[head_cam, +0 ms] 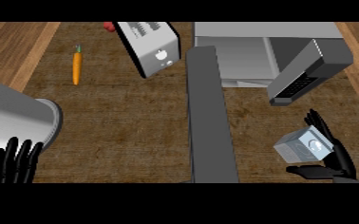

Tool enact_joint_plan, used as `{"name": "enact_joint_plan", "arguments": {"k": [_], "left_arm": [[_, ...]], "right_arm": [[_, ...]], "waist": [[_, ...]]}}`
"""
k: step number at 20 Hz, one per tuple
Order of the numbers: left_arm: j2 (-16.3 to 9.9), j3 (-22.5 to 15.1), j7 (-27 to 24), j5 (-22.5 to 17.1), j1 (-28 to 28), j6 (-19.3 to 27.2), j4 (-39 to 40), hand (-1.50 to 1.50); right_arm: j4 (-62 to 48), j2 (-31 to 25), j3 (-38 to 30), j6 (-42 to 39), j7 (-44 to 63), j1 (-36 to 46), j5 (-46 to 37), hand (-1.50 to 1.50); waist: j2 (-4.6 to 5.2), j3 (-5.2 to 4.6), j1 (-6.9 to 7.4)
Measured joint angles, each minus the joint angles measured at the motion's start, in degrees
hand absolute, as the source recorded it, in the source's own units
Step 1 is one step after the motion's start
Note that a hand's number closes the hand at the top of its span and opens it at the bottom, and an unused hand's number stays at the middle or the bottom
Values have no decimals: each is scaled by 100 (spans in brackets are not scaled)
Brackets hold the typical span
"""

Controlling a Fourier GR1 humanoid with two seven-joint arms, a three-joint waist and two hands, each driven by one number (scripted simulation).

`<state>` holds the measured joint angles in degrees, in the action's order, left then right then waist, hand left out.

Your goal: Pick up the milk, place it into the microwave and close the microwave

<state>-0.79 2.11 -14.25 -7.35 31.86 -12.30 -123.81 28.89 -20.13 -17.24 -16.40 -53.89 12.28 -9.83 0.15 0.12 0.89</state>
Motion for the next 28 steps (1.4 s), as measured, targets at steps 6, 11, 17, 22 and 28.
{"name": "enact_joint_plan", "arguments": {"k": [6,11,17,22,28], "left_arm": [[5,-12,36,11,-1,-5,-29,-150],[-35,85,-2,-69,40,-82,-5,-150],[-18,129,-83,-44,9,-91,85,-150],[-37,186,-54,-134,89,-146,13,-150],[-47,274,-295,-120,130,-222,243,-150]], "right_arm": [[-368,-61,-32,69,-155,248,109,-150],[-395,61,-54,-43,-156,288,359,150],[-291,196,-42,-374,-28,343,734,150],[-101,330,58,-612,114,278,991,150],[384,541,393,-838,377,151,1185,150]], "waist": [[2,1,-2],[0,2,-6],[-3,3,-16],[-14,0,-31],[-27,-7,-61]]}}
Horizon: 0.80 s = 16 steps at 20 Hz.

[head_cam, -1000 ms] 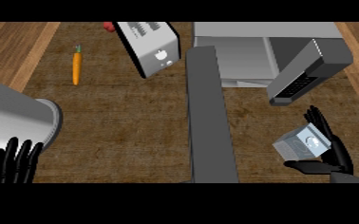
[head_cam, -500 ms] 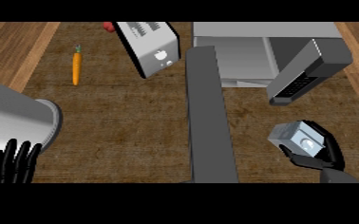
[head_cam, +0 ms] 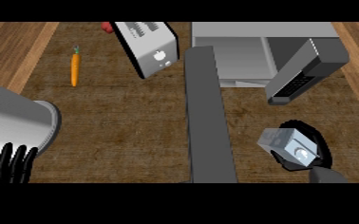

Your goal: Pick up the milk, place it into the microwave and close the microwave

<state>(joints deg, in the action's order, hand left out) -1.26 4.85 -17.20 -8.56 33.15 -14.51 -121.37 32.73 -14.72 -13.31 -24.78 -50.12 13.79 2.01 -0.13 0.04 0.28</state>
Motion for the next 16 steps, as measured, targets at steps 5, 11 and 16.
{"name": "enact_joint_plan", "arguments": {"k": [5,11,16], "left_arm": [[-3,68,64,-50,6,-9,-84,-150],[-33,208,-144,-117,73,-138,88,-150],[-56,353,-61,-290,149,-280,16,-150]], "right_arm": [[209,385,21,365,64,237,185,150],[1343,798,405,610,471,-82,239,150],[3003,1138,865,759,1108,-953,262,150]], "waist": [[6,0,15],[-7,-8,-23],[-13,-10,-52]]}}
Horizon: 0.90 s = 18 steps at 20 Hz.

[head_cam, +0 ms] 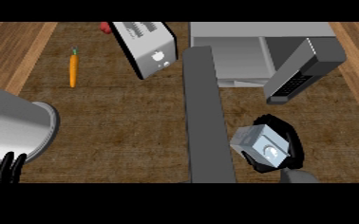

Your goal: Pick up the milk, place it into the microwave and close the microwave

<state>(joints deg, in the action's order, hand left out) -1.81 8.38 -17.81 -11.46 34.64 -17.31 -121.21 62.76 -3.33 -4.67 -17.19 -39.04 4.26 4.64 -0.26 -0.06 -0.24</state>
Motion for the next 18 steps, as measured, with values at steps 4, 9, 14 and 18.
{"name": "enact_joint_plan", "arguments": {"k": [4,9,14,18], "left_arm": [[-9,109,44,-116,-53,-76,18,-150],[4,254,4,-202,2,-231,62,-150],[3,479,64,-299,-74,-337,130,-150],[28,609,-4,-344,23,-519,158,-150]], "right_arm": [[1385,204,412,275,903,-554,206,150],[2644,294,1078,979,1716,-1120,424,150],[2917,303,1456,1723,2101,-785,412,150],[2773,214,1566,2182,2215,-327,351,150]], "waist": [[-1,-1,-9],[6,1,12],[18,5,38],[20,17,43]]}}
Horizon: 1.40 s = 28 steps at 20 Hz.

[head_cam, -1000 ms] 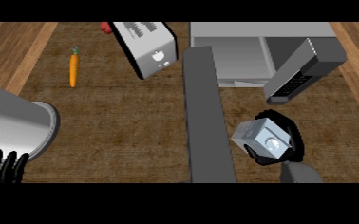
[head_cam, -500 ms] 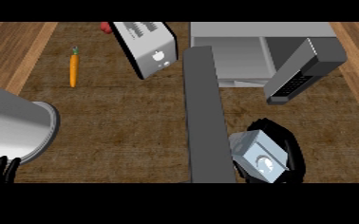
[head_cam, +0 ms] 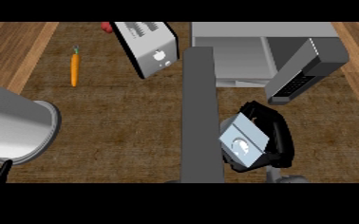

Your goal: Pick up the milk, place it into the microwave and close the microwave

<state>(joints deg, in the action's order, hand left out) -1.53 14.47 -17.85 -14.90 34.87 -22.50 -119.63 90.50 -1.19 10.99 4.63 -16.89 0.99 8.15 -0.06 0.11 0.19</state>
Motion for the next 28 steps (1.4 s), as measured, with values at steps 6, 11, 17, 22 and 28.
{"name": "enact_joint_plan", "arguments": {"k": [6,11,17,22,28], "left_arm": [[-109,323,-50,-102,-88,-141,213,-150],[-130,384,86,-186,-175,-186,196,-150],[-140,450,227,-243,-190,-273,128,-150],[-240,547,329,-227,-572,-246,410,-150],[-226,605,134,-98,-708,-359,715,-150]], "right_arm": [[-622,-225,-25,714,54,703,-283,150],[-1613,-244,-269,1208,44,1458,-368,150],[-3372,-141,-899,1215,-587,2452,-160,150],[-4950,-225,-1470,1004,-1346,3409,-39,150],[-6300,-270,-1773,1134,-2347,4158,-214,150]], "waist": [[-3,19,-28],[10,23,-2],[22,11,72],[48,4,123],[66,5,178]]}}
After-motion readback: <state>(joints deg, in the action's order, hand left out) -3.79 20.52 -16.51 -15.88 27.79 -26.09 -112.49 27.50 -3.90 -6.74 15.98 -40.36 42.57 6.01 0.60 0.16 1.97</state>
